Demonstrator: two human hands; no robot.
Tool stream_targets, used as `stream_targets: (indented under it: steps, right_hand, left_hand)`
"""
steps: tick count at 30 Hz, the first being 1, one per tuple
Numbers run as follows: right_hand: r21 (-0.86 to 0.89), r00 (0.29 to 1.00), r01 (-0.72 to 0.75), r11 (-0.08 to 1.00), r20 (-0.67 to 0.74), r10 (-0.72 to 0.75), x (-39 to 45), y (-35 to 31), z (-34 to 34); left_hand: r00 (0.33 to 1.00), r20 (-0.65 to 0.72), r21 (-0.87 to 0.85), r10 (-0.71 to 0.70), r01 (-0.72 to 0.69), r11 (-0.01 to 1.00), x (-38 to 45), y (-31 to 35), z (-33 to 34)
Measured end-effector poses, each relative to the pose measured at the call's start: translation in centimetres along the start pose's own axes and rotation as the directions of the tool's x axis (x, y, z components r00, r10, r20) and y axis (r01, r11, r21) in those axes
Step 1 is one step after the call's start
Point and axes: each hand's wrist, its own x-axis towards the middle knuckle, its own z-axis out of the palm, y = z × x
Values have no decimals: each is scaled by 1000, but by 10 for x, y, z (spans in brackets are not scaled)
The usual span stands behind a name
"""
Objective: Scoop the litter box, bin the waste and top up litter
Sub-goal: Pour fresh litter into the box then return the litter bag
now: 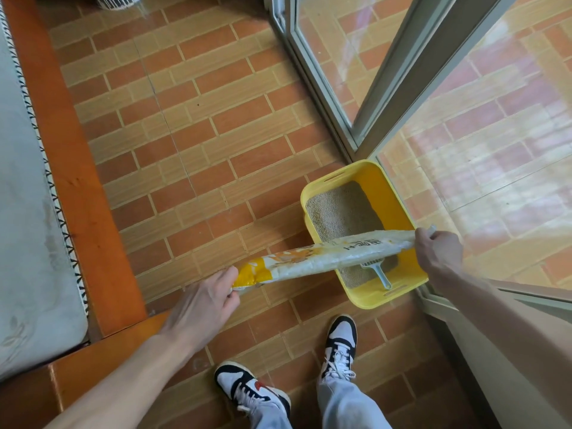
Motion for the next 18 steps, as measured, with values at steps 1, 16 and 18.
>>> stream_targets:
  steps: [1,16,18]
  right_hand:
    - [-6,1000,10,1000,3,-10,-2,1,0]
    - [151,962,273,950,-64,-266,-55,30,8]
    - [218,953,302,928,-52,-298,-65,32,12]
  left_hand:
    - [1000,3,3,-2,2,1000,0,0,1]
    - [968,47,71,-247,243,967,-5,-19,47]
    - [960,57,111,-275,268,957,1,-22,61]
